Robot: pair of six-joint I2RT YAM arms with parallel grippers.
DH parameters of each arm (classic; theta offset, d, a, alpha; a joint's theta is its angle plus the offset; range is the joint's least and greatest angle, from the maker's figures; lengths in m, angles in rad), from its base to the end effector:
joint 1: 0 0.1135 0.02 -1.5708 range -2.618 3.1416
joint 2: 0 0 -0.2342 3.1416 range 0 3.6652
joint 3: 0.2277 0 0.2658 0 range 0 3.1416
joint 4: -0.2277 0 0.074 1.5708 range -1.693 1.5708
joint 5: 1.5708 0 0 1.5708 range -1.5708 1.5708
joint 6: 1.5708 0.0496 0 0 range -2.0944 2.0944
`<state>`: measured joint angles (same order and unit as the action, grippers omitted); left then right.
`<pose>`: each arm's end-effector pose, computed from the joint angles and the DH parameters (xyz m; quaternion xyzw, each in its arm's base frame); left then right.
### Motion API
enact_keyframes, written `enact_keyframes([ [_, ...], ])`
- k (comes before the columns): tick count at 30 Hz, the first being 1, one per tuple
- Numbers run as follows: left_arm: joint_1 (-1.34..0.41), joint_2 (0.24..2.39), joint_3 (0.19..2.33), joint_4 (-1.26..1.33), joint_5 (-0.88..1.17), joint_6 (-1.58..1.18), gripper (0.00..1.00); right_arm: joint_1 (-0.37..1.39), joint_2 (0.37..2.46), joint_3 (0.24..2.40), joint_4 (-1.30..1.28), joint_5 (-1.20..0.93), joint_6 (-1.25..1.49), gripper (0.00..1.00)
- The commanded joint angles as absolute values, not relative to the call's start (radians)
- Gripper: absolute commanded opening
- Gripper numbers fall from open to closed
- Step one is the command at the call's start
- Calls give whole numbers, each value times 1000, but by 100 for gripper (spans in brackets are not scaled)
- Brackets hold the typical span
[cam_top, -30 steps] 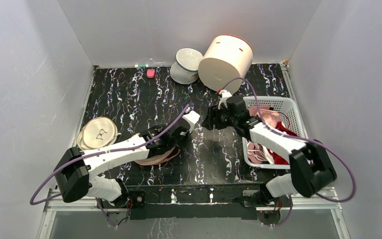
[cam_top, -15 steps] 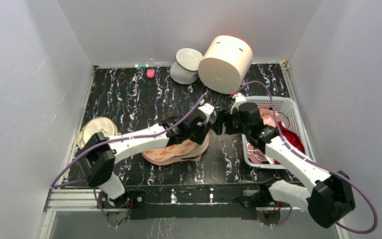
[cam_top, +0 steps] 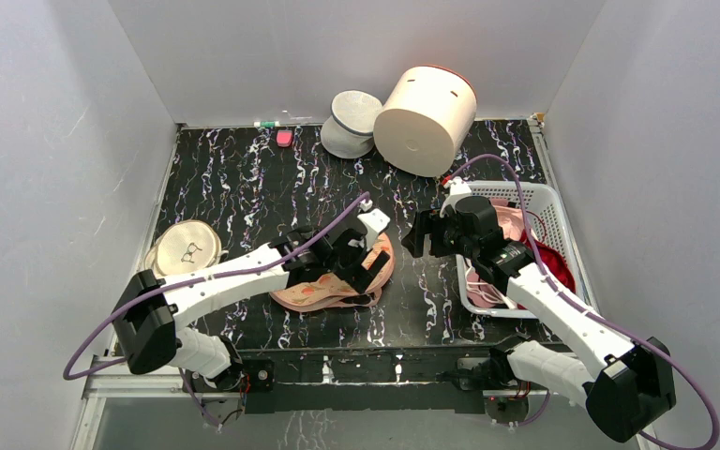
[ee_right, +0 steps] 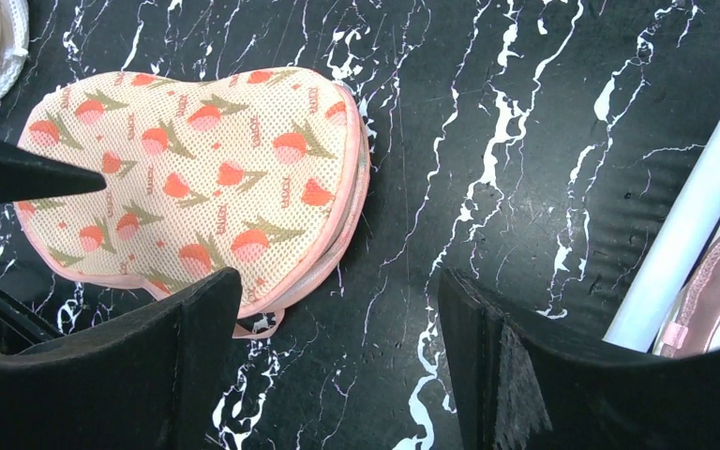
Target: Unzip the laundry bag and remove the bra
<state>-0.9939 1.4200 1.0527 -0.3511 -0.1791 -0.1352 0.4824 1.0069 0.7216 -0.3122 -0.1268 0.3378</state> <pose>0.1931 -0.2806 0.2272 0.3439 0.8400 -0.1515 0.3914 0.2292 0.1271 0.2268 -0.0933 0.8777 0.2374 0.4057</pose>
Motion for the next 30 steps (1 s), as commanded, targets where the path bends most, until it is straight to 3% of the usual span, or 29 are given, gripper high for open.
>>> enact_keyframes([
  [1,-996,1333,996,-492,-108,-53,96,480,976,712,-281,-135,325,76],
  [12,-1024,1384,966,-573,-201,3,90,480,981,722,-253,-169,336,77],
  [24,-1032,1487,948,-544,-294,-24,60,479,950,684,-262,-158,338,78],
  [30,-1031,1493,951,-533,-357,-66,37,480,948,673,-261,-169,342,78],
])
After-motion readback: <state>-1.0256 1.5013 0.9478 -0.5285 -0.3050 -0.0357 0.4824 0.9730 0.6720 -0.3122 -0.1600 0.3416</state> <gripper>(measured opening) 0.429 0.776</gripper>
